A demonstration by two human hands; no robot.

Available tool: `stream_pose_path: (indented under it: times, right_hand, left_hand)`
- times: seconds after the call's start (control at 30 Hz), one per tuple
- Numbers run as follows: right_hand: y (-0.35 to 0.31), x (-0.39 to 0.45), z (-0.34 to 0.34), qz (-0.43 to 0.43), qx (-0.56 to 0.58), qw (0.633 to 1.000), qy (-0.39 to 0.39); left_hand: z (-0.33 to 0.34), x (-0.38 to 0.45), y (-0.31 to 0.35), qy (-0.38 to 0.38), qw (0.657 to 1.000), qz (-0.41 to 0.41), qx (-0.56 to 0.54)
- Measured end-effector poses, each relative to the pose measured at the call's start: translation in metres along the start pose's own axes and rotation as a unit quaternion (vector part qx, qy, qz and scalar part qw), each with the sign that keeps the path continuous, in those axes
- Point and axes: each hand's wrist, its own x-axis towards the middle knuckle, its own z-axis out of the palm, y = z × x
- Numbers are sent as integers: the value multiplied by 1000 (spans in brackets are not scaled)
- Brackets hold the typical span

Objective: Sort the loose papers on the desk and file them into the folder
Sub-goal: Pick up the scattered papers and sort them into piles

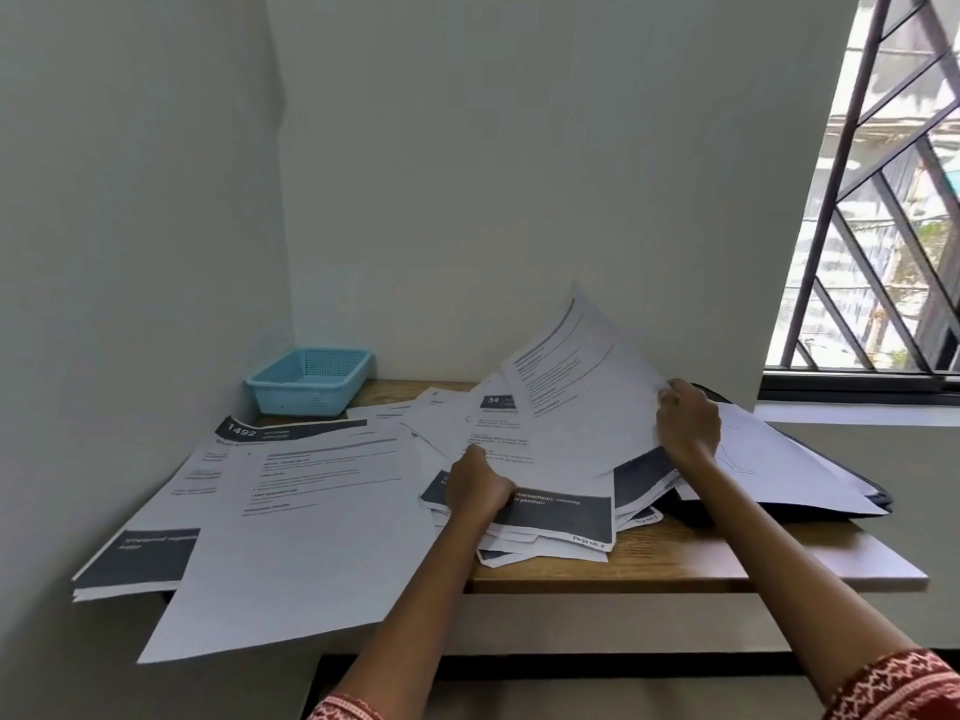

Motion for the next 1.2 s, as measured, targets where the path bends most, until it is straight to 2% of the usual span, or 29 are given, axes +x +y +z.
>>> stream_pose_path:
  times: [0.1, 0.2, 0.33, 0.4, 0.43, 0.5, 0.57, 0.7, 0.8, 0.9, 0.93, 0.97, 1.03, 1.1, 1.2]
  right_hand:
    - [3, 5, -9, -2, 77, 997, 12]
    - [1, 5, -13, 10, 149, 989, -5]
    - [-12, 0, -11, 36, 231, 969, -82]
    - [-22, -6, -11, 29, 247, 958, -143]
    - [-27, -10, -11, 29, 240, 952, -188]
    - [-36, -21, -11, 19, 175, 937, -302]
    - [-43, -32, -9, 8, 141, 913, -383]
    - [-61, -56, 9, 26, 209, 880, -427]
    - [-85, -80, 29, 37, 215, 868, -445]
    - [-105, -106, 51, 10, 183, 853, -488]
    - [-110, -115, 57, -19, 158, 857, -491]
    - [-113, -123, 63, -51, 137, 863, -484]
    - [-117, -136, 71, -95, 114, 876, -460]
    - [-119, -141, 75, -129, 85, 883, -442]
    - [-115, -130, 72, -136, 39, 906, -399]
  left_hand:
    - [-1, 1, 2, -11, 999, 1, -33]
    - [-8, 7, 7, -41, 991, -38, -125]
    - [-27, 17, 14, -79, 946, -82, -304]
    - [-38, 16, 15, -37, 920, -73, -382]
    - [-44, 17, 12, 14, 920, -66, -387]
    - [-57, 21, 0, 96, 934, -62, -339]
    - [-71, 19, -11, 104, 951, -64, -282]
    - [-101, 14, -37, 30, 980, -63, -186]
    - [-123, 8, -55, 50, 994, -92, -38]
    - [-138, -2, -66, 122, 966, -147, 176]
    - [-140, -4, -70, 119, 956, -165, 211]
    - [-140, -6, -73, 97, 953, -173, 227]
    - [-132, -4, -80, 9, 959, -166, 231]
    - [-120, 0, -82, -71, 950, -172, 250]
    - [-109, 5, -83, -109, 935, -191, 278]
